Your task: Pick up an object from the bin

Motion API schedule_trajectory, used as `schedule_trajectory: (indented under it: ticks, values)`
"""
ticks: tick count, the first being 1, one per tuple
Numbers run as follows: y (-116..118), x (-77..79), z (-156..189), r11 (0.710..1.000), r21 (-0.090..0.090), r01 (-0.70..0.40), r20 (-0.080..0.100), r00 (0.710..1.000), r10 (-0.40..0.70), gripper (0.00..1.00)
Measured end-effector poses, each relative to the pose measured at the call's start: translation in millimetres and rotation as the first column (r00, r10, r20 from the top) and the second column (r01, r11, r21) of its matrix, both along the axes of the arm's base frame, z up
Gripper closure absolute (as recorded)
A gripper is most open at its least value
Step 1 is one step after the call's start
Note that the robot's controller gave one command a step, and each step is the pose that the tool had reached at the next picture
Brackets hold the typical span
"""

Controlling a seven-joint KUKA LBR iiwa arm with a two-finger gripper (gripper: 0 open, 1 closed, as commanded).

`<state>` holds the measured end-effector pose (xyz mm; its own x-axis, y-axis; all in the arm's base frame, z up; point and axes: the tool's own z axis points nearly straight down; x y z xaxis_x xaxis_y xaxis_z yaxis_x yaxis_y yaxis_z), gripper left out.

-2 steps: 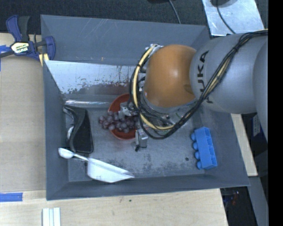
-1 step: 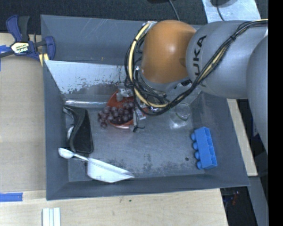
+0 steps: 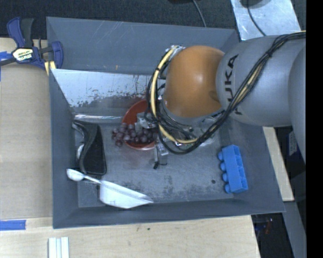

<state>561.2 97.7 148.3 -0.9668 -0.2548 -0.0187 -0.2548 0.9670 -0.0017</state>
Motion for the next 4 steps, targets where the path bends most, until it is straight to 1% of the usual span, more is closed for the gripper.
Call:
schedule_trajectory:
  ticks: [1,2,3,4]
  values:
    - [-7,38.2,-58,0.983,-0.005,-0.185,0.022,0.982,0.185,0.0]
    - [-6,26.6,-42,0.999,0.001,-0.035,0.012,0.999,0.035,0.0]
    - [-8,42.8,-46,0.98,-0.006,-0.199,0.017,0.98,0.199,0.0]
    - [-8,29.4,-27,0.999,0.002,-0.047,0.017,0.999,0.047,0.0]
